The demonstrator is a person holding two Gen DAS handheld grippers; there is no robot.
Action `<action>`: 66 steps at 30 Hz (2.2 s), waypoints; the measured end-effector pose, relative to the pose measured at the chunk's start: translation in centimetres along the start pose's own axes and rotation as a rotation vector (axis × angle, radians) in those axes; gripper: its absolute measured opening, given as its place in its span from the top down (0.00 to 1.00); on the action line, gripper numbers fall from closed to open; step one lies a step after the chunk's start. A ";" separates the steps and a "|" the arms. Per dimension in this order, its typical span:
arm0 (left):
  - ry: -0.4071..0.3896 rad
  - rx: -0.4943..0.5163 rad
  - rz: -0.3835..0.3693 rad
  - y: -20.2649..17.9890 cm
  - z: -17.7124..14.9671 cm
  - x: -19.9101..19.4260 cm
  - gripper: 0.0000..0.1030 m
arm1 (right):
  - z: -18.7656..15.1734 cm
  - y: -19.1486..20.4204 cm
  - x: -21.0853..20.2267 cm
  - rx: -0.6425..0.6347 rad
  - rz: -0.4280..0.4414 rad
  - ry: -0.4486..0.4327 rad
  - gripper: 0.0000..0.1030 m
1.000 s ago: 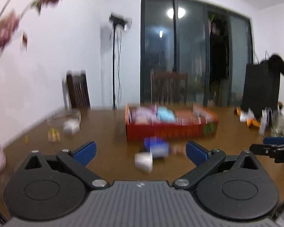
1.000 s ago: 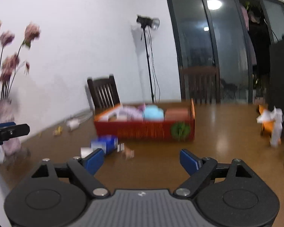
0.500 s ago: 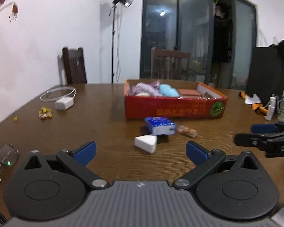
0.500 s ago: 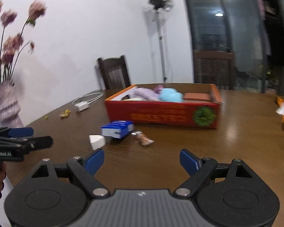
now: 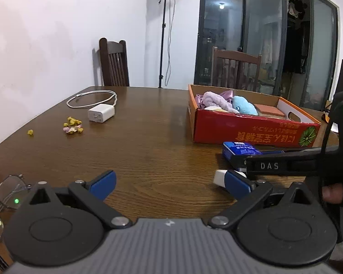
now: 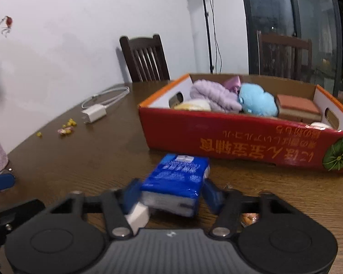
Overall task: Organize soft objects
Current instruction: 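Close both tools on the blue tissue pack, then lift the tissue pack and carry it toward the box, then lower the tissue pack into the box and open both tools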
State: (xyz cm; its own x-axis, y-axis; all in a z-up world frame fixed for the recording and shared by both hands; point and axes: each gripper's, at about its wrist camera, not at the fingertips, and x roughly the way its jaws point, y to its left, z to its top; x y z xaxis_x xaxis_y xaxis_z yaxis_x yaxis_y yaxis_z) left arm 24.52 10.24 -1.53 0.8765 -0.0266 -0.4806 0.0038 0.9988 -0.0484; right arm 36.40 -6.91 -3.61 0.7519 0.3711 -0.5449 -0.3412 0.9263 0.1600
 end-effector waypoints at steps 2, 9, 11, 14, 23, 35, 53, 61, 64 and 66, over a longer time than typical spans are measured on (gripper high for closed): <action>-0.001 0.005 -0.010 -0.3 0.1 0.1 0.00 | 0.0 -0.7 -0.5 0.020 0.006 -0.019 0.46; 0.005 -0.100 -0.235 -0.3 0.0 -0.9 0.00 | -3.1 -3.0 -9.7 -0.175 0.147 -0.039 0.45; 0.048 -0.150 -0.332 -0.8 -0.3 -0.5 0.02 | -5.2 -3.6 -11.4 -0.224 0.229 0.026 0.45; 0.078 -0.156 -0.409 -2.5 -0.8 0.1 0.13 | -7.5 -4.0 -12.4 -0.272 0.265 0.061 0.45; 0.167 -0.134 -0.445 -6.3 -2.2 1.6 0.28 | -8.1 -9.2 -15.2 -0.005 0.080 -0.048 0.30; 0.248 -0.142 -0.500 -8.2 -2.8 2.7 0.66 | -7.6 -9.7 -11.2 0.223 0.170 -0.012 0.75; 0.214 -0.159 -0.633 -15.8 16.7 20.3 0.67 | 12.0 -19.8 -5.2 0.171 0.001 -0.172 0.77; 0.437 -0.167 -0.570 -18.3 15.9 30.4 0.70 | 13.8 -23.5 4.3 0.125 -0.141 0.028 0.77; 0.441 -0.137 -0.552 -18.4 15.1 30.8 0.69 | 13.4 -22.3 5.5 0.018 -0.214 0.067 0.79; 0.437 -0.125 -0.548 -18.5 15.0 30.8 0.69 | 13.1 -21.7 5.6 -0.032 -0.250 0.060 0.78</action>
State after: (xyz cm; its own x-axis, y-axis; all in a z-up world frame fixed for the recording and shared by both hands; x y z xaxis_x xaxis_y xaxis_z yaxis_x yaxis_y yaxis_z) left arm 58.70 -8.42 -2.29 0.4906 -0.5636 -0.6646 0.3106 0.8257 -0.4709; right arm 55.46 -24.09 0.66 0.7805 0.1257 -0.6124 -0.1676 0.9858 -0.0112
